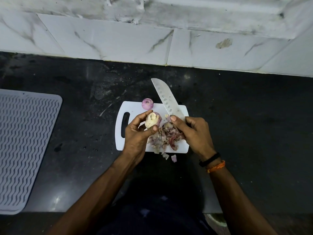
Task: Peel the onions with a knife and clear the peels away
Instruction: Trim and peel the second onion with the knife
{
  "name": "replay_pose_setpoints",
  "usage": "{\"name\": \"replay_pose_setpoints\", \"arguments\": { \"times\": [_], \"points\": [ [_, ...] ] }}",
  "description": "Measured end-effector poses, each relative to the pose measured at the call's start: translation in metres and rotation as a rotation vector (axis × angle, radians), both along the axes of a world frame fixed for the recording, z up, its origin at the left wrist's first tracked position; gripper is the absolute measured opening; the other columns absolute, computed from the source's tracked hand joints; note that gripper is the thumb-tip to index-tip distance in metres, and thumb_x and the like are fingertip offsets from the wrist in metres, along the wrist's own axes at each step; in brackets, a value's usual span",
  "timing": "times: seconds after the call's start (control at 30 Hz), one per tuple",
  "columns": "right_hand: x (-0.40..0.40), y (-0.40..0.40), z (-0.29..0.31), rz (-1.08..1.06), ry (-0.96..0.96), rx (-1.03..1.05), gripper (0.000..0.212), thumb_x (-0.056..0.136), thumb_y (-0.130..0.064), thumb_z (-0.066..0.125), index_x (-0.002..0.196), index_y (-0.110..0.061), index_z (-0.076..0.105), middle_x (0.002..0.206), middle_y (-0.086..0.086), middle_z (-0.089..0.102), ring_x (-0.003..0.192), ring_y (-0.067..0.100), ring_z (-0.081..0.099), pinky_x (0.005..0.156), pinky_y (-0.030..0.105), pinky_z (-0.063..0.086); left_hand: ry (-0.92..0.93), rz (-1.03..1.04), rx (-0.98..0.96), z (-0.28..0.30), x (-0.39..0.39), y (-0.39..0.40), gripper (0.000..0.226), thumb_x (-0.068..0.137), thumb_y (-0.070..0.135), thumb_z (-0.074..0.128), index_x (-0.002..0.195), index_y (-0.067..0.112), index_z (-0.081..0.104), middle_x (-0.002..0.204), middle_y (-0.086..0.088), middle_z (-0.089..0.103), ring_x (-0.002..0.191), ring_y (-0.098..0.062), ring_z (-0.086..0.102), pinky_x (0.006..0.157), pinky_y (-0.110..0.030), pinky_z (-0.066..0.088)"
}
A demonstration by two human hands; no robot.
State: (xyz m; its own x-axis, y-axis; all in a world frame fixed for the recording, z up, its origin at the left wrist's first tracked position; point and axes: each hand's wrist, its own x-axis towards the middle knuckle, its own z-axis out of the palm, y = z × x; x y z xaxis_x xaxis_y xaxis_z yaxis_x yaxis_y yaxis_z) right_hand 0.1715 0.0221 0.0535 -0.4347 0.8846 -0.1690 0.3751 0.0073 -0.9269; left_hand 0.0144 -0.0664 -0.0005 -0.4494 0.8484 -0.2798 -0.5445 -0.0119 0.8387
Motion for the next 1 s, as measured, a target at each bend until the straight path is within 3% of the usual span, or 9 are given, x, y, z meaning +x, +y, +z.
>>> {"name": "replay_pose_setpoints", "arguments": {
  "times": [0.1, 0.2, 0.37, 0.43, 0.67, 0.8, 0.87, 1.0],
  "points": [
    [0.005, 0.007, -0.006, 0.029, -0.148, 0.067, 0.059, 0.081, -0.059, 0.072, 0.057, -0.006, 0.058, 0.059, 0.011, 0.063, 0.058, 0.030, 0.061, 0.056, 0.046, 0.047, -0.066, -0.028, 0.037, 0.000, 0.000, -0.001, 0.080, 0.061, 0.028, 0.095, 0.129, 0.003, 0.061, 0.123, -0.012, 0.069, 0.114, -0.027, 0.065, 0.093, -0.037, 0.054],
    [0.005, 0.010, -0.004, 0.086, -0.250, 0.134, 0.052, 0.086, -0.047, 0.074, 0.051, -0.019, 0.048, 0.054, 0.003, 0.057, 0.051, 0.015, 0.051, 0.053, 0.036, 0.041, -0.107, -0.058, 0.060, 0.001, 0.001, -0.001, 0.088, 0.062, 0.031, 0.094, 0.134, -0.002, 0.056, 0.127, -0.012, 0.066, 0.117, -0.027, 0.063, 0.095, -0.037, 0.054],
    [-0.001, 0.010, -0.004, 0.118, -0.292, 0.181, 0.049, 0.089, -0.049, 0.070, 0.055, -0.018, 0.053, 0.054, -0.002, 0.056, 0.050, 0.012, 0.052, 0.050, 0.029, 0.038, -0.166, -0.108, 0.087, 0.004, 0.004, 0.000, 0.085, 0.060, 0.032, 0.096, 0.130, 0.003, 0.059, 0.126, -0.010, 0.068, 0.119, -0.033, 0.061, 0.098, -0.039, 0.053],
    [-0.004, 0.009, -0.004, 0.127, -0.302, 0.228, 0.047, 0.090, -0.048, 0.069, 0.053, -0.025, 0.049, 0.051, -0.007, 0.053, 0.048, 0.008, 0.050, 0.050, 0.022, 0.034, -0.168, -0.119, 0.083, 0.005, 0.004, 0.000, 0.085, 0.059, 0.033, 0.097, 0.130, 0.004, 0.059, 0.127, -0.013, 0.067, 0.119, -0.031, 0.062, 0.099, -0.041, 0.054],
    [-0.011, 0.004, -0.002, 0.091, -0.338, 0.356, 0.058, 0.077, -0.076, 0.057, 0.049, -0.029, 0.037, 0.043, -0.010, 0.042, 0.041, 0.007, 0.043, 0.049, 0.022, 0.032, -0.150, -0.191, 0.048, 0.006, -0.002, -0.001, 0.077, 0.057, 0.034, 0.097, 0.122, 0.009, 0.065, 0.120, -0.012, 0.070, 0.111, -0.028, 0.066, 0.092, -0.039, 0.055],
    [-0.013, 0.003, -0.002, 0.094, -0.324, 0.393, 0.057, 0.076, -0.075, 0.060, 0.046, -0.034, 0.036, 0.040, -0.012, 0.042, 0.041, 0.006, 0.048, 0.049, 0.016, 0.032, -0.165, -0.188, 0.035, 0.005, 0.001, -0.002, 0.075, 0.058, 0.035, 0.097, 0.122, 0.012, 0.065, 0.122, -0.014, 0.067, 0.112, -0.030, 0.064, 0.094, -0.042, 0.055],
    [-0.014, 0.001, 0.000, 0.130, -0.282, 0.393, 0.050, 0.078, -0.069, 0.064, 0.049, -0.036, 0.041, 0.041, -0.016, 0.043, 0.046, 0.001, 0.053, 0.047, 0.012, 0.032, -0.149, -0.149, 0.005, 0.004, 0.002, -0.002, 0.078, 0.058, 0.037, 0.097, 0.125, 0.011, 0.064, 0.124, -0.016, 0.065, 0.113, -0.033, 0.064, 0.093, -0.043, 0.056],
    [-0.011, -0.001, -0.003, 0.142, -0.213, 0.319, 0.055, 0.078, -0.067, 0.064, 0.057, -0.016, 0.063, 0.050, -0.016, 0.053, 0.049, 0.002, 0.056, 0.047, 0.013, 0.035, -0.093, -0.103, -0.024, 0.003, 0.000, -0.003, 0.077, 0.052, 0.035, 0.099, 0.121, 0.016, 0.068, 0.121, -0.017, 0.065, 0.108, -0.031, 0.066, 0.085, -0.037, 0.057]
  ]
}}
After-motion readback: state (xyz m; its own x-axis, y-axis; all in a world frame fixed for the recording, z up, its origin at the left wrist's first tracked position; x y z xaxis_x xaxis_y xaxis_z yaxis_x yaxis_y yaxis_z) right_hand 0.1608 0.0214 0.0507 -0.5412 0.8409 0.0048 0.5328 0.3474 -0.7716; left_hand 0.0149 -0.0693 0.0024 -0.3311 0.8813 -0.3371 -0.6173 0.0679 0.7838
